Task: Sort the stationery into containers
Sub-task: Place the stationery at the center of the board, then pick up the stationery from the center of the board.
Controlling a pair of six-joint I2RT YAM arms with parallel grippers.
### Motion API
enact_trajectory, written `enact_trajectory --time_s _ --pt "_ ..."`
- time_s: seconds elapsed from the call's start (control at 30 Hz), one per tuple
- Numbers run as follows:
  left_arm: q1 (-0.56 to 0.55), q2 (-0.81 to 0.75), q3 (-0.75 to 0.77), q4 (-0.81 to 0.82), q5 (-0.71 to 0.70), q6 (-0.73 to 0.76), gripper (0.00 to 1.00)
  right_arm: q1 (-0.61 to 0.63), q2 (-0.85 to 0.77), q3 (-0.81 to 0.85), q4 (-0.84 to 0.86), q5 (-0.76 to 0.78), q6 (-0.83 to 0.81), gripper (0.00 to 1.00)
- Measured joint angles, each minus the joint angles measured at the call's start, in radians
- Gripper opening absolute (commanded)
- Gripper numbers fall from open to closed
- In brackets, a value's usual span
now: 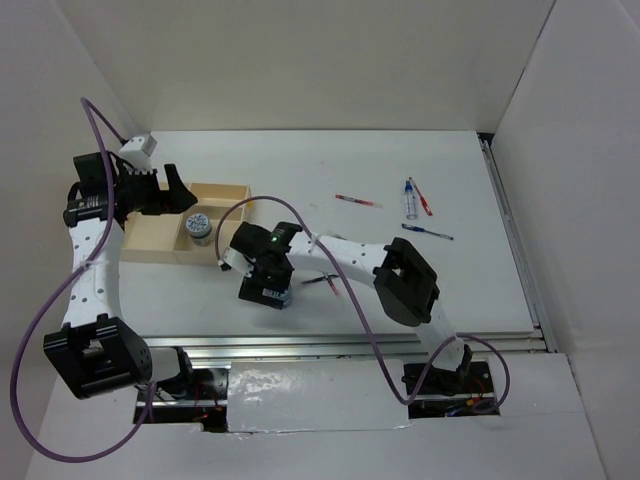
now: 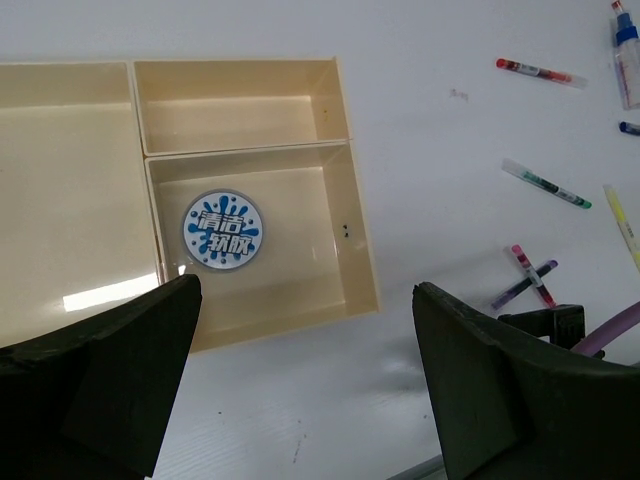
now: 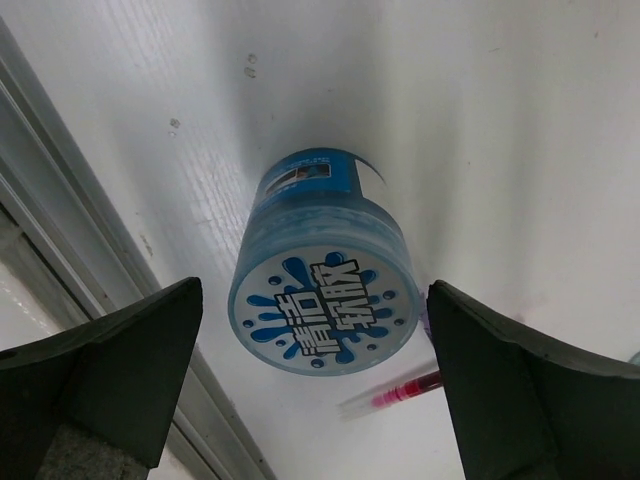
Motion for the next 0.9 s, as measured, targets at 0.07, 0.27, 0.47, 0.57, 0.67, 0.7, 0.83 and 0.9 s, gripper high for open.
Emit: enact_trajectory --time_s 0.07,0.27,0.47,0.57,0.67,0.7,0.83,0.9 --pt "0.003 0.0 0.0 -0.007 0.011 0.006 0.99 0.008 0.0 0.0 0.003 0.007 0.006 1.0" --pt "0.016 0.001 0.027 -0.052 0.055 0.031 0.99 0.006 -0.023 0.066 -0.02 -0.008 0.047 1.0" --pt "0.014 0.005 0.084 -0.094 0.129 0.108 0.99 -0.2 -0.286 0.017 0.018 -0.117 0.109 1.0" --pt "-0.053 0.012 0.076 -0.131 0.134 0.184 0.99 -0.428 -0.48 -0.106 0.058 -0.153 0.13 1.0" --pt "-0.209 -0.002 0.02 -0.138 0.077 0.242 0.99 -0.612 -0.626 -0.254 0.071 -0.163 0.144 1.0" --pt "-0.285 -0.009 -0.007 -0.138 0.047 0.263 0.99 -0.656 -0.674 -0.326 0.071 -0.172 0.146 1.0" --pt "-0.576 -0.03 -0.101 -0.14 -0.044 0.32 0.99 -0.779 -0.773 -0.521 0.056 -0.229 0.15 1.0" --pt "-0.686 -0.032 -0.135 -0.144 -0.095 0.344 0.99 -0.843 -0.801 -0.588 0.054 -0.257 0.151 1.0"
